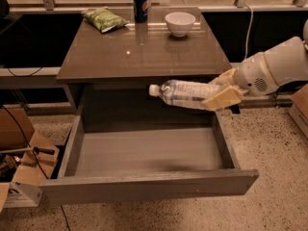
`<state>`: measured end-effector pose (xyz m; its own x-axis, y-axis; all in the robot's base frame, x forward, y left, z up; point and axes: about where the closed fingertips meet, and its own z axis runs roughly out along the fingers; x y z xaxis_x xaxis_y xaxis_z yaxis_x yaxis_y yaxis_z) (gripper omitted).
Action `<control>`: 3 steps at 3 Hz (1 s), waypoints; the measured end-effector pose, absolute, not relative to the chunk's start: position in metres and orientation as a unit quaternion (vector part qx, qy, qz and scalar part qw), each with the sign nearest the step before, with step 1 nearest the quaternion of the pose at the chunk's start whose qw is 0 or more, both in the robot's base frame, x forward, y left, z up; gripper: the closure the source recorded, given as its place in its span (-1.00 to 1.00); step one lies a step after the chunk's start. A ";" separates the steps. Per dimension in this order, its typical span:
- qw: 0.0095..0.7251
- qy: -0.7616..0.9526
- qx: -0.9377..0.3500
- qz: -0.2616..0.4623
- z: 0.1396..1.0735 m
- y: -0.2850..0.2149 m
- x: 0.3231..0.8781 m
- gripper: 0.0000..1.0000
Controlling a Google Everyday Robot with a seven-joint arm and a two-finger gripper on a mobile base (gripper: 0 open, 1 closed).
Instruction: Pick blue plastic bottle from top drawer and place on counter
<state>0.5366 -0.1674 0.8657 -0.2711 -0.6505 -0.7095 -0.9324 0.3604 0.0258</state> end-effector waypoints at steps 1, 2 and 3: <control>0.371 0.765 -0.455 0.263 0.864 -0.134 0.567 1.00; 0.428 0.773 -0.391 0.259 0.874 -0.128 0.611 1.00; 0.465 0.788 -0.326 0.236 0.881 -0.135 0.657 1.00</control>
Offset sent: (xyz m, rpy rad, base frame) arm 0.1364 0.0294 0.0279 0.3602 -0.1822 -0.4479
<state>0.6566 -0.1355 0.8809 -0.3541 -0.2940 -0.8878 -0.7341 0.6755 0.0692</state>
